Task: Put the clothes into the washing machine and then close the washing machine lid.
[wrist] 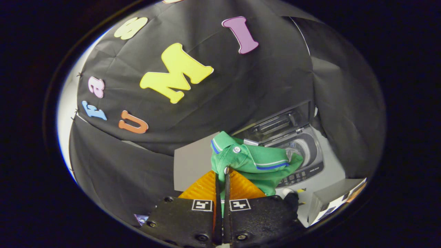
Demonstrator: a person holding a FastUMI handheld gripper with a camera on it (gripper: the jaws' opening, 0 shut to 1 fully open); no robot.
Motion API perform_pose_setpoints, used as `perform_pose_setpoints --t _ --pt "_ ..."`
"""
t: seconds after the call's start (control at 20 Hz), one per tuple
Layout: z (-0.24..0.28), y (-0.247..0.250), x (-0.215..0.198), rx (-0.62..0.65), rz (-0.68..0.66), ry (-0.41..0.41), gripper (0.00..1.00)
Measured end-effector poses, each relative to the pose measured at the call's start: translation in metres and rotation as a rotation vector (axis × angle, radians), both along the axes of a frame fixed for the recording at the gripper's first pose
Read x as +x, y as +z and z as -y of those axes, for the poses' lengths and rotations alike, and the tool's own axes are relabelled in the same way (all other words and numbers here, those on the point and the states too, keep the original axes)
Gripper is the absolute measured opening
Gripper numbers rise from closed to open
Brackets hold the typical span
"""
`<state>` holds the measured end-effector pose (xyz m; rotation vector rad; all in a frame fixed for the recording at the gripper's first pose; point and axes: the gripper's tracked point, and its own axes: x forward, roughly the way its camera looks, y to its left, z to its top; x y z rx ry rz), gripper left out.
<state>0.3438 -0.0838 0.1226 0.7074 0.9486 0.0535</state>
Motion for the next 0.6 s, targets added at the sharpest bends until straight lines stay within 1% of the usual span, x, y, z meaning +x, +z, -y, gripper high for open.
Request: perform_pose_setpoints --t 0.2,0.4,0.6 --pt "0.030 -0.036 0.004 -0.025 -0.028 0.011 0.05" --pt "0.044 -0.079 0.007 0.015 -0.111 0.020 0.05" --pt "0.061 -0.119 0.015 0.030 -0.166 0.000 0.05"
